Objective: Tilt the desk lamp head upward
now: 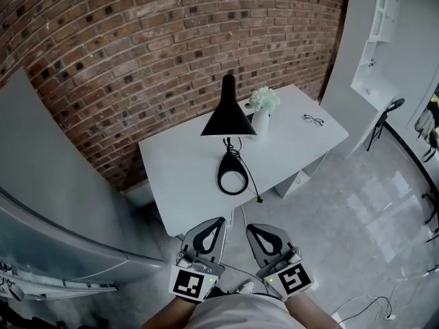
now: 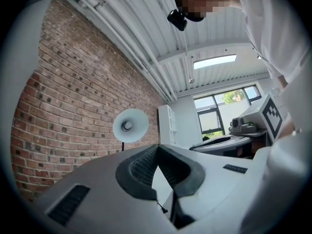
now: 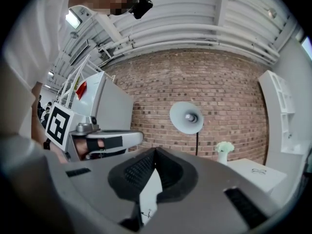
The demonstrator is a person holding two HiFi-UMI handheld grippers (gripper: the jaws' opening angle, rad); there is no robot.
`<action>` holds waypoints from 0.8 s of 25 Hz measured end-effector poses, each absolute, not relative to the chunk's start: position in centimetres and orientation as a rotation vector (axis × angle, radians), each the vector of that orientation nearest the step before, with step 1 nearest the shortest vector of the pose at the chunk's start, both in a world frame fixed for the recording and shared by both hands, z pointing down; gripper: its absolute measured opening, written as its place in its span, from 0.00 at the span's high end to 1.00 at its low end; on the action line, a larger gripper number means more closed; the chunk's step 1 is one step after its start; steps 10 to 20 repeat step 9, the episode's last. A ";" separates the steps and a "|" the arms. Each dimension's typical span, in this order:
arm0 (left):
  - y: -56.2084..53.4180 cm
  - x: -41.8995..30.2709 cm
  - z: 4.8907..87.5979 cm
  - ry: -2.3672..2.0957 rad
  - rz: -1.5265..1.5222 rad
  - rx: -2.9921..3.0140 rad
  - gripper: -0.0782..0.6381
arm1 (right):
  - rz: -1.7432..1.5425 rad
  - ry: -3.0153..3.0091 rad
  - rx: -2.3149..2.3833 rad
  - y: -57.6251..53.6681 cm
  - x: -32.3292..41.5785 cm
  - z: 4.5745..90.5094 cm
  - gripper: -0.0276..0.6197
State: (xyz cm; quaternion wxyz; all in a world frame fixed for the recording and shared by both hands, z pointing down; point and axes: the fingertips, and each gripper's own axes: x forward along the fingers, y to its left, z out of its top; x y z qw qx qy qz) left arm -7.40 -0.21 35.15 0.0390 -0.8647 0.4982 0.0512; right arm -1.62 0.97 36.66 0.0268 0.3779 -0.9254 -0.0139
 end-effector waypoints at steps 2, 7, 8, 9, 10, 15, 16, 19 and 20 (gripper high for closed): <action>0.2 -6.8 35.9 1.534 0.148 -2.672 0.88 | -0.030 -2.845 1.173 1.2 -0.9 37.2 0.93; 1.2 -4.7 37.1 1.511 0.155 -2.692 0.88 | -0.009 -2.835 1.185 2.1 1.0 38.4 0.93; 1.4 -4.2 37.2 1.503 0.162 -2.695 0.88 | -0.008 -2.833 1.188 2.1 1.3 38.6 0.93; 1.5 -3.7 37.2 1.495 0.170 -2.697 0.88 | -0.007 -2.830 1.190 2.2 1.7 38.8 0.93; 1.5 -3.7 37.2 1.495 0.170 -2.697 0.88 | -0.007 -2.830 1.190 2.2 1.7 38.8 0.93; 1.5 -3.7 37.2 1.495 0.170 -2.697 0.88 | -0.007 -2.830 1.190 2.2 1.7 38.8 0.93; 1.5 -3.7 37.2 1.495 0.170 -2.697 0.88 | -0.007 -2.830 1.190 2.2 1.7 38.8 0.93; 1.5 -3.7 37.2 1.495 0.170 -2.697 0.88 | -0.007 -2.830 1.190 2.2 1.7 38.8 0.93; 1.5 -3.7 37.2 1.495 0.170 -2.697 0.88 | -0.007 -2.830 1.190 2.2 1.7 38.8 0.93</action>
